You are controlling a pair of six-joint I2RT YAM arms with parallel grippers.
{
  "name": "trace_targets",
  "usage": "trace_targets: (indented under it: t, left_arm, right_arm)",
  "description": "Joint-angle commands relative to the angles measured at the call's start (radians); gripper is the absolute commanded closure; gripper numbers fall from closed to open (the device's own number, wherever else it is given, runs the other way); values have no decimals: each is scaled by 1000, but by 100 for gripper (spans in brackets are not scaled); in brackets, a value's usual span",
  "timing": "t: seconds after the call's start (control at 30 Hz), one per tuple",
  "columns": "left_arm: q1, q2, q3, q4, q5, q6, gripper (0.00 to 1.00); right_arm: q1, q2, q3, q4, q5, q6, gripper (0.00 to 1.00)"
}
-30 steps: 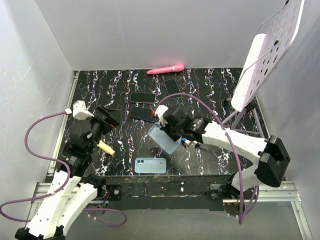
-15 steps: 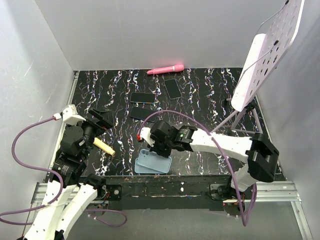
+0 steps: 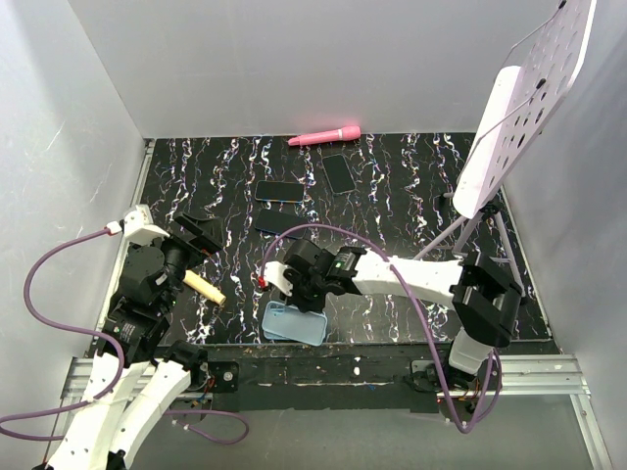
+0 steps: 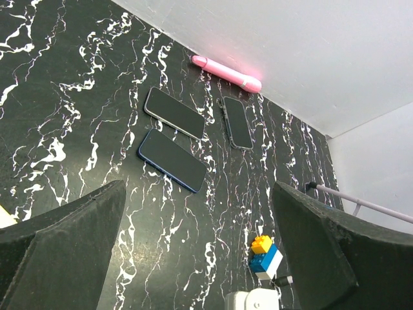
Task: Take the phone out of the phone case
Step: Place the phone case at the center of the board.
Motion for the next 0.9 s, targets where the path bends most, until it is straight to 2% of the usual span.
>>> trace_targets:
  t: [0.0, 0.3, 0.5, 0.63, 0.7, 0.77, 0.87]
  left_arm:
    - [3, 4, 16, -5, -7, 20, 4]
    - [5, 18, 8, 1, 8, 7, 3]
    - [2, 10, -2, 1, 7, 6, 2]
    - [3, 18, 4, 1, 13, 15, 2]
    - [5, 18, 7, 1, 14, 29, 2]
    - [3, 21, 1, 12, 23, 38, 2]
    - [3, 79, -7, 47, 127, 70, 2]
  right_arm:
    - [4, 23, 54, 4, -6, -70, 99]
    - [4, 77, 56, 36, 42, -82, 97]
    - [4, 42, 46, 59, 82, -22, 57]
    - [3, -47, 20, 90, 123, 50, 39]
    - [-6, -72, 11, 122, 233, 105, 35]
    - [-38, -61, 40, 116, 423, 189, 32]
    - [-72, -52, 98, 69, 621, 277, 32]
